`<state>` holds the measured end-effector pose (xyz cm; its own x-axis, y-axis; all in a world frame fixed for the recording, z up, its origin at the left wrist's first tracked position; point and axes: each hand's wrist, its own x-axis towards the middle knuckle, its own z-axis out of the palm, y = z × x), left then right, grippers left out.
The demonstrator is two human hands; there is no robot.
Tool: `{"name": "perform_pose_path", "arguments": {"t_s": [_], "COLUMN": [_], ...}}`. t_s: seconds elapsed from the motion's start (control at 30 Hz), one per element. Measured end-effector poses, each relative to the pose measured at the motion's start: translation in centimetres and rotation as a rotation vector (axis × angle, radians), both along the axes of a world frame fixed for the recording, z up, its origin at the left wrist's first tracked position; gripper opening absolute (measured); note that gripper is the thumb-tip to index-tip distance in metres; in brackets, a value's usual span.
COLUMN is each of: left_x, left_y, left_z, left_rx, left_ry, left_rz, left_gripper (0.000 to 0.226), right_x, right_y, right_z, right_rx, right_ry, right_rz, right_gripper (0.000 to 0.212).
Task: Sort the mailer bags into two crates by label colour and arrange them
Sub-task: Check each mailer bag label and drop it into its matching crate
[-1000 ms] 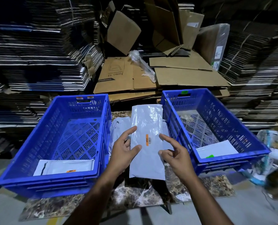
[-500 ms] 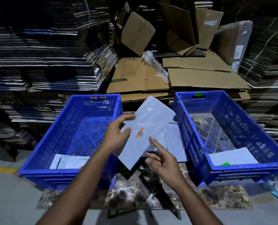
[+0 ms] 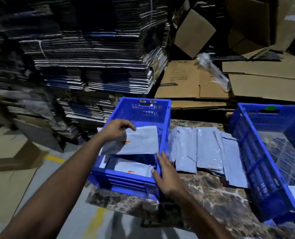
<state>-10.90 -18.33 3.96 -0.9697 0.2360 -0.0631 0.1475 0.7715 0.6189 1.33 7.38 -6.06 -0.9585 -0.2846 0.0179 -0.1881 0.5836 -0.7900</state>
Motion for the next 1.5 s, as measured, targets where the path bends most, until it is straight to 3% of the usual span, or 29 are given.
{"name": "perform_pose_path", "arguments": {"t_s": [0.33,0.47,0.63,0.8,0.97,1.2,1.4,1.5], "left_x": [-0.4,-0.4,-0.3,1.9,3.7,4.6,4.5,4.5], "left_y": [-2.7,-1.7,2.8,10.2,15.7,17.4,17.5,17.6], "left_z": [-12.4,-11.9,-9.3,-8.9,-10.6,-10.4,-10.5,-10.6], "left_rx": [-0.210,-0.181,-0.065,0.053,-0.124,-0.346,-0.375,-0.389], "left_ry": [-0.462,-0.505,-0.231,0.085,0.092,0.138,0.165,0.186], "left_rz": [-0.187,-0.153,-0.110,-0.099,-0.136,-0.071,-0.056,-0.058], "left_gripper": [0.059,0.053,0.034,0.061,0.076,0.074,0.074,0.075], "right_x": [-0.2,-0.2,-1.0,-2.9,-4.6,-6.2,-7.2,-6.9], "right_y": [-1.7,-1.7,1.8,10.1,17.6,23.0,24.1,24.6], "right_z": [-1.3,-1.3,-2.5,-4.8,-7.2,-7.7,-8.2,-8.5], "right_rx": [0.060,0.084,-0.009,0.056,0.213,0.532,0.329,0.202], "right_ry": [-0.003,0.006,0.055,0.044,0.043,-0.194,-0.183,-0.192], "right_rz": [-0.065,-0.075,-0.139,-0.451,-0.668,-0.659,-0.736,-0.780], "right_gripper": [0.065,0.064,0.060,0.049,0.033,0.032,0.017,0.025]}}
